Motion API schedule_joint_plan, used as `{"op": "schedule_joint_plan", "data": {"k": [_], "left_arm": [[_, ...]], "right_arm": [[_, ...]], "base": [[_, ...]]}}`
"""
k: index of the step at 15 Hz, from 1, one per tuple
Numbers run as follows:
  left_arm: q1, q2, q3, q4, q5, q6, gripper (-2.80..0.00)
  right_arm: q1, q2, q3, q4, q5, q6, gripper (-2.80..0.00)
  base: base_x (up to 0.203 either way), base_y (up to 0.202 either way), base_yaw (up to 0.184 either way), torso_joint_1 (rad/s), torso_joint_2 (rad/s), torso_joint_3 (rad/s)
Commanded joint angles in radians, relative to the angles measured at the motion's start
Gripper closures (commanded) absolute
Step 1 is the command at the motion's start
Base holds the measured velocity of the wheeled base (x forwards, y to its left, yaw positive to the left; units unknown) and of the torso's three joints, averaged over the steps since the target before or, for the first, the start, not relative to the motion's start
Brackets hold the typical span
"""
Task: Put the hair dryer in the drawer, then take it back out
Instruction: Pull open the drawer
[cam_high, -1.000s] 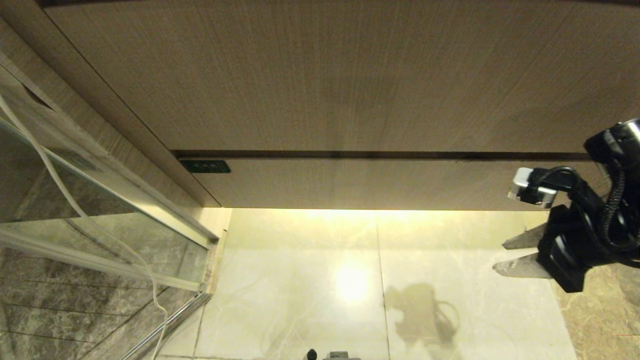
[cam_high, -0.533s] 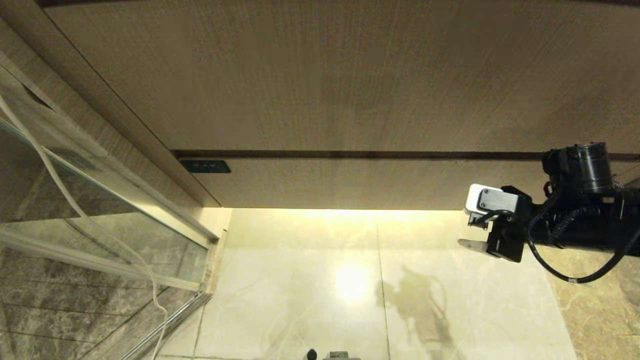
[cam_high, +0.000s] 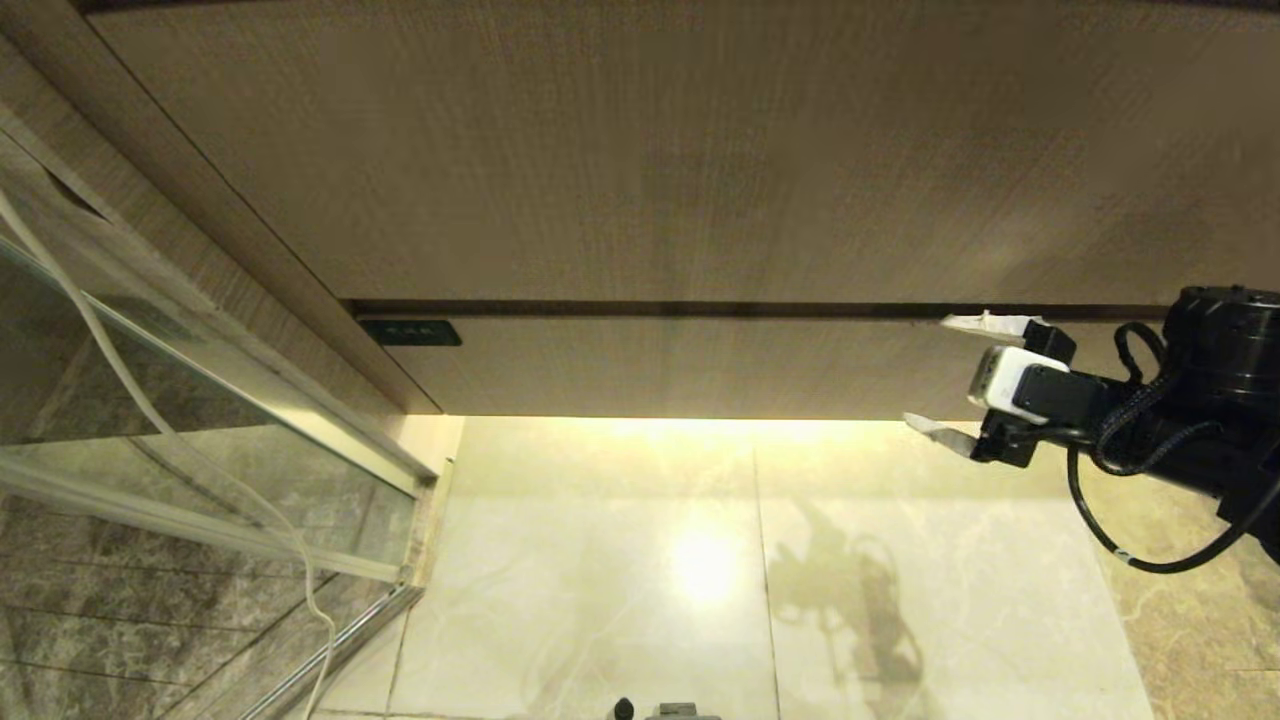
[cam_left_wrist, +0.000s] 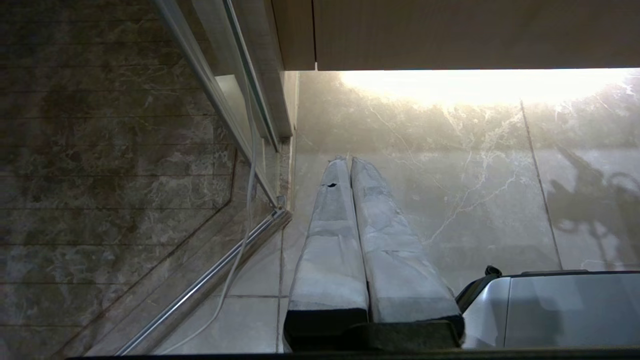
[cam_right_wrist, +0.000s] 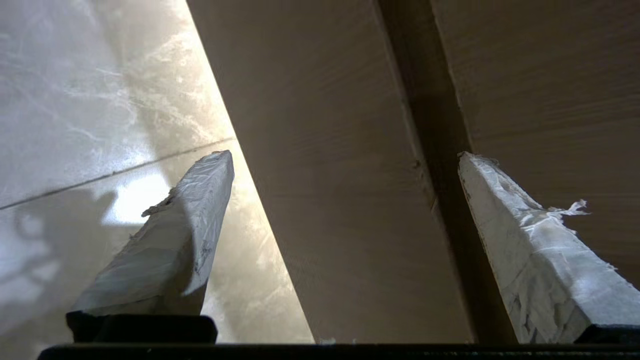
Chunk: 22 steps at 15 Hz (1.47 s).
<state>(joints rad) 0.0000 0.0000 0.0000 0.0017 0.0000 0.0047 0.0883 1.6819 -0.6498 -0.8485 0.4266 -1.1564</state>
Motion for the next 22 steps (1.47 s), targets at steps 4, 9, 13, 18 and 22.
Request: {"op": "schedule_joint_plan", "data": {"k": [4, 9, 13, 18, 22], "left_arm": [[0.000, 0.000, 0.001, 0.000, 0.000, 0.000, 0.00], [0.000, 0.000, 0.001, 0.000, 0.000, 0.000, 0.00], [0.000, 0.000, 0.001, 0.000, 0.000, 0.000, 0.00], [0.000, 0.000, 0.002, 0.000, 0.000, 0.000, 0.00], [0.000, 0.000, 0.002, 0.000, 0.000, 0.000, 0.00]], "right_arm": [[-0.012, 0.024, -0.013, -0.001, 0.005, -0.006, -2.80], [-0.012, 0.088, -0.077, 0.018, 0.002, -0.004, -2.80], [-0.020, 0.132, -0.142, 0.044, 0.001, -0.003, -2.80], [-0.046, 0.179, -0.212, 0.097, 0.004, -0.013, -2.80], [-0.052, 0.194, -0.229, 0.080, 0.013, -0.013, -2.80]], "base": [[0.000, 0.000, 0.000, 0.000, 0.00, 0.000], [0.000, 0.000, 0.000, 0.000, 0.00, 0.000], [0.000, 0.000, 0.000, 0.000, 0.00, 0.000], [0.000, 0.000, 0.000, 0.000, 0.00, 0.000], [0.000, 0.000, 0.000, 0.000, 0.00, 0.000]]}}
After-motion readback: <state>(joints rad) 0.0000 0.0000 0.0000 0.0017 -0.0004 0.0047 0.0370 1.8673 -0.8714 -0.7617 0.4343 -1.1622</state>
